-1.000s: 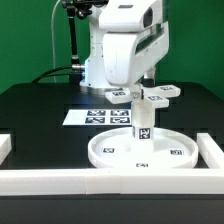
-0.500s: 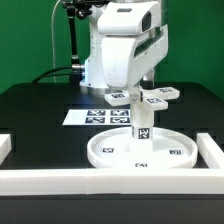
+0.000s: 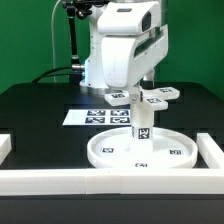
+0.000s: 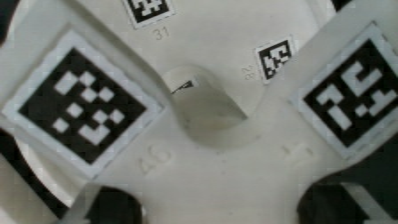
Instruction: Assemble round table
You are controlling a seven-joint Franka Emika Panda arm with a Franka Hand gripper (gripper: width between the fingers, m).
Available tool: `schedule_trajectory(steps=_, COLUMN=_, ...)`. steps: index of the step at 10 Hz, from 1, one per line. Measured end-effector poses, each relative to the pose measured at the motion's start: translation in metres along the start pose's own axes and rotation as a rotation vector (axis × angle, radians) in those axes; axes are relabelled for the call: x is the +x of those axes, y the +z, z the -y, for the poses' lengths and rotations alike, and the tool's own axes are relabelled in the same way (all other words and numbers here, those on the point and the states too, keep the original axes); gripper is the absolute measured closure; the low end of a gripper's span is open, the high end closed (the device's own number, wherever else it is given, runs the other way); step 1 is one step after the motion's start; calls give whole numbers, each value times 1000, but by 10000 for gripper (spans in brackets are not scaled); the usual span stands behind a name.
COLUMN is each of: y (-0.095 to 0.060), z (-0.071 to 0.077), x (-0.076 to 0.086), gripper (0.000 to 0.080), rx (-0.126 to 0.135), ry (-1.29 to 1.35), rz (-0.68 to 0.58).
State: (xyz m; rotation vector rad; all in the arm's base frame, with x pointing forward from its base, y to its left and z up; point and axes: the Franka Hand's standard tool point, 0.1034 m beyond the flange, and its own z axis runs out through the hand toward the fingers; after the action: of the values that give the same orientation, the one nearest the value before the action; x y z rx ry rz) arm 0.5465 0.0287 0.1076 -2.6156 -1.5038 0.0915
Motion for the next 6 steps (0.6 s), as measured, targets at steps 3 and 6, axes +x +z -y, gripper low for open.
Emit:
schedule_trajectory(steps=3, y=0, z=-1, x=-2, gripper=357, rx=13, ry=254, rz=-17)
schedule_trajectory(steps=6, y=0, z=1, x=2, gripper=357, rx=26, ry=691, rz=-42)
